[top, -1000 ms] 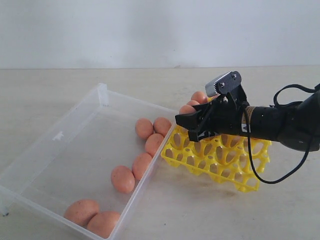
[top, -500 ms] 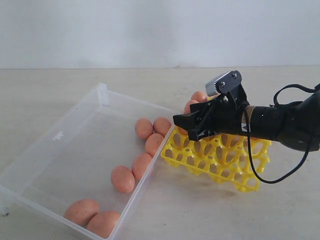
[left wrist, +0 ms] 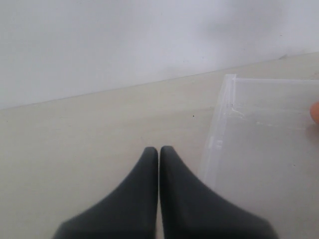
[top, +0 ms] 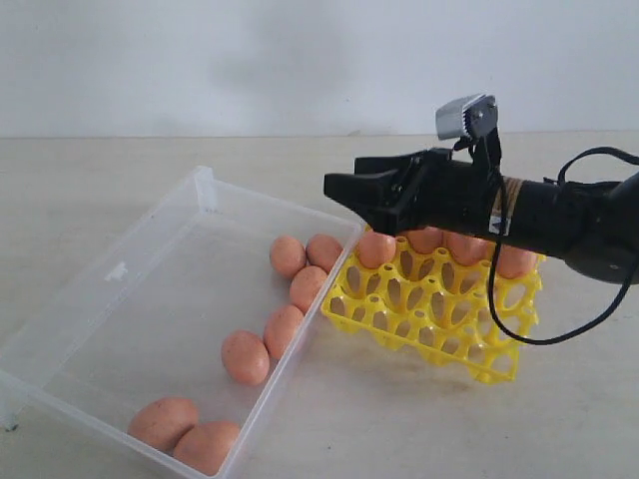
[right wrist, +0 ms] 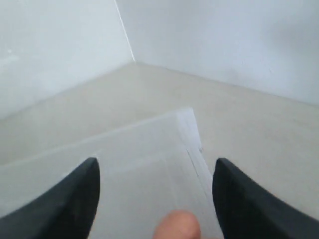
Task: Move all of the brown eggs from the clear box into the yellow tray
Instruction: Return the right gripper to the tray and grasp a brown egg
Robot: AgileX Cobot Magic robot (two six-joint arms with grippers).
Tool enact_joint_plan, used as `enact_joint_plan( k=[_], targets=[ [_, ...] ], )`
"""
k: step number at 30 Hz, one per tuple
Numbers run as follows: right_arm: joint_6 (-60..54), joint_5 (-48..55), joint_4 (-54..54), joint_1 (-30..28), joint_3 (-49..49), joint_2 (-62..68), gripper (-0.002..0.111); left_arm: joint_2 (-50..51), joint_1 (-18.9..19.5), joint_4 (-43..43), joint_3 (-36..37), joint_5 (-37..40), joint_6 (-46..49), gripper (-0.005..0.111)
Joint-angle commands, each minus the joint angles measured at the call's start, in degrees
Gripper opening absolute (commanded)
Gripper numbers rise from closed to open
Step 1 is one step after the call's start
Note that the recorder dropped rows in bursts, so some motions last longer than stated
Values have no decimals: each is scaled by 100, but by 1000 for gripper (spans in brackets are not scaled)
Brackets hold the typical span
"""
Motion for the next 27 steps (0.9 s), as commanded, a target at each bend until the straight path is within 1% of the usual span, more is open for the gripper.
enact_joint_plan(
  k=[1,2,3,5,8,9,10,11,14,16,17,18,19,20,23,25,26,27],
  targets=[
    [250,-355,-1,117,-29,-623,62,-3,-11,-22,17,-72,-39,1],
    [250,-324,11,191,-53,-748,61,-3,-11,-22,17,-72,-39,1],
    [250,-204,-1,309,-88,-904,58,-3,-11,-22,17,-72,-39,1],
    [250,230,-81,668,-211,-1185,47,-3,-11,-22,17,-72,-39,1],
    [160,1407,-239,1374,-461,-1440,19,-3,-11,-22,17,-72,-39,1],
    [86,1998,-306,1661,-599,-1477,8,-3,-11,-22,17,-72,-39,1],
    [39,2710,-381,1941,-762,-1490,0,-3,-11,-22,17,-72,-39,1],
    [39,3592,-408,2176,-953,-1500,0,-3,-11,-22,17,-72,-39,1],
    [-54,6904,-457,3106,-1682,-1442,0,-3,-11,-22,17,-72,-39,1],
    [-747,9178,-444,3546,-2371,-1204,0,-3,-11,-22,17,-72,-39,1],
    [-1102,9850,-368,3635,-2666,-1063,0,-3,-11,-22,17,-72,-39,1],
    [-1535,10486,-118,3653,-3048,-873,0,-3,-11,-22,17,-72,-39,1],
    [-1995,10950,370,3642,-3452,-672,0,-3,-11,-22,17,-72,-39,1],
    [-2516,11343,1068,3575,-3881,-471,0,-3,-11,-22,17,-72,-39,1],
    [-4031,12685,3816,3313,-5102,92,0,-3,-11,-22,17,-60,-39,1],
    [-4778,13428,5219,3178,-5794,466,0,-3,-11,-22,17,-60,-39,1],
    [-5020,13635,5804,3161,-6037,626,0,-3,-11,-22,17,-60,-39,1],
    [-5172,13635,6121,3161,-6186,736,0,-3,-11,-22,17,-60,-39,1]
  ],
)
